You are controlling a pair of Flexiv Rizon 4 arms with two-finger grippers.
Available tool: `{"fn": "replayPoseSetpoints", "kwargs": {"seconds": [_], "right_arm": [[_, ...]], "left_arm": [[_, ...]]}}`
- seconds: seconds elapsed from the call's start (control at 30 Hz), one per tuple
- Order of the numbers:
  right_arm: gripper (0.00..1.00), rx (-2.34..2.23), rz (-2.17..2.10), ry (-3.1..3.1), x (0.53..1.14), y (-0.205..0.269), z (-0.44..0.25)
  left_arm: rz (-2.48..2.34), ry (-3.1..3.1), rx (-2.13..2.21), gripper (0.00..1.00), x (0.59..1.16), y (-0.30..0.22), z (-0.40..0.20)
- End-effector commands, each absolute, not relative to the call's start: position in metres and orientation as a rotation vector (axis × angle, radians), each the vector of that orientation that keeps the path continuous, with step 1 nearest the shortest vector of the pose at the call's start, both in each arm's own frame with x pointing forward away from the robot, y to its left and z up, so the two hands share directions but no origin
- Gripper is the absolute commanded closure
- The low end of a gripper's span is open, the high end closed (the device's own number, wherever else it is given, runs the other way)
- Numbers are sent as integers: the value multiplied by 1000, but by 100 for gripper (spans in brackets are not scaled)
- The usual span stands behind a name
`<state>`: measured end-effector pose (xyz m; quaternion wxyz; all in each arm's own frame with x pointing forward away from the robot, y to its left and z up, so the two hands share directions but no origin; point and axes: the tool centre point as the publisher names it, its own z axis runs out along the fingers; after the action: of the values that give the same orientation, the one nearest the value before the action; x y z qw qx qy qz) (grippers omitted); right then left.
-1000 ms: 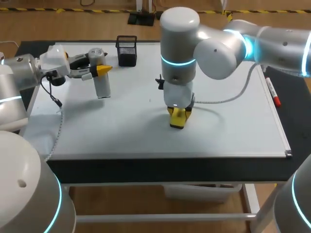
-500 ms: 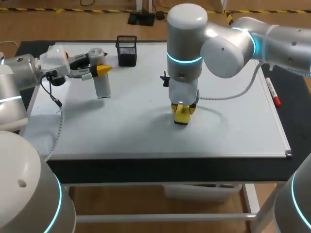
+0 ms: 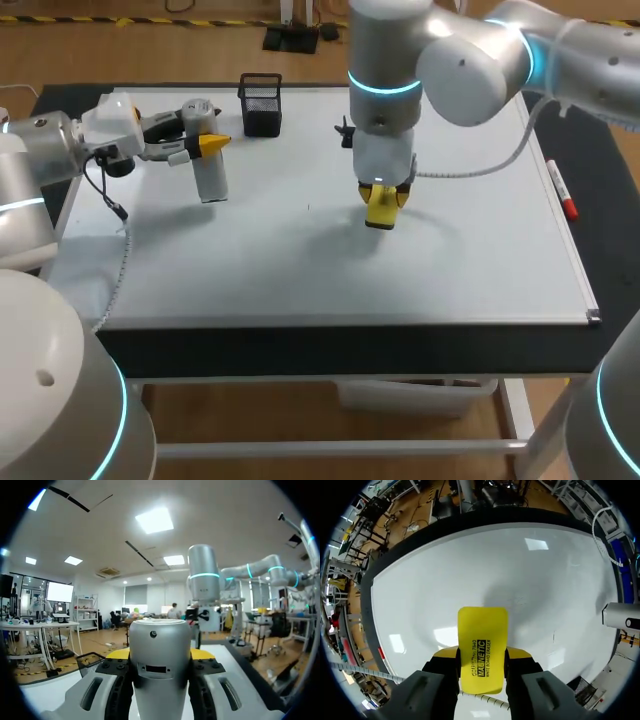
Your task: Pick up the inspection probe, press it on each red-marked spot on the whiteboard one by one, put down the probe, pick up the eraser, and wipe off all the red marks.
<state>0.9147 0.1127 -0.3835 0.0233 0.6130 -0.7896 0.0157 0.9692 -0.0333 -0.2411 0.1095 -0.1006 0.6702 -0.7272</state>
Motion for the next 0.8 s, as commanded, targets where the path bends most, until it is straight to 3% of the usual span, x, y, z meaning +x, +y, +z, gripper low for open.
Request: {"fn": "replayPoseSetpoints", "kwargs": {"seconds": [0.03,0.4,0.8], "right_arm": [[100,1898,55,-2442,915,113,-383],[100,1898,55,-2442,915,113,-383],[100,1923,137,-2431,975,83,-366]], "left_arm": [[-2137,1968,-296,100,969,-34,-240],[-2137,1968,-296,100,969,-34,-240],[-2137,1968,-296,100,969,-34,-240]]}}
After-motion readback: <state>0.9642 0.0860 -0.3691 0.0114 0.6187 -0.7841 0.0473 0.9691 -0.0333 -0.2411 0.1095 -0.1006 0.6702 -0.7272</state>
